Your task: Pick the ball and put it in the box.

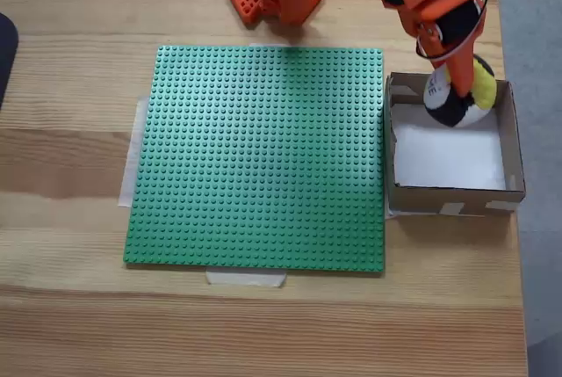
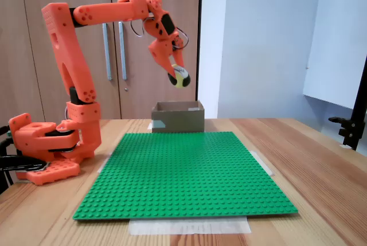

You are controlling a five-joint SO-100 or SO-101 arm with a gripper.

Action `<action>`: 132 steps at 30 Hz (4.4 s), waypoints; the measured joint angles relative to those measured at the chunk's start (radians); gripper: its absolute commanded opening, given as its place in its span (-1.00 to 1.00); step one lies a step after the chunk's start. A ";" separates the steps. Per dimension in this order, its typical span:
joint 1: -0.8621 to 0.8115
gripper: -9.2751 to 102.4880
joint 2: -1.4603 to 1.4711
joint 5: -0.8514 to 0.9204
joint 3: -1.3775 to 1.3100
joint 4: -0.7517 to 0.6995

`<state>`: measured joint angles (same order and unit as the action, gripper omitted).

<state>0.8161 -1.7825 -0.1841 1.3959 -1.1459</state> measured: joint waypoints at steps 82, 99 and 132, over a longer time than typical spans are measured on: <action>0.051 -0.51 -0.133 0.035 0.298 0.173; -0.135 -0.79 -0.506 0.143 0.440 0.132; -0.598 -0.85 -0.950 0.140 0.755 0.138</action>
<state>0.2178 -2.7320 -0.0445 2.1506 -1.0078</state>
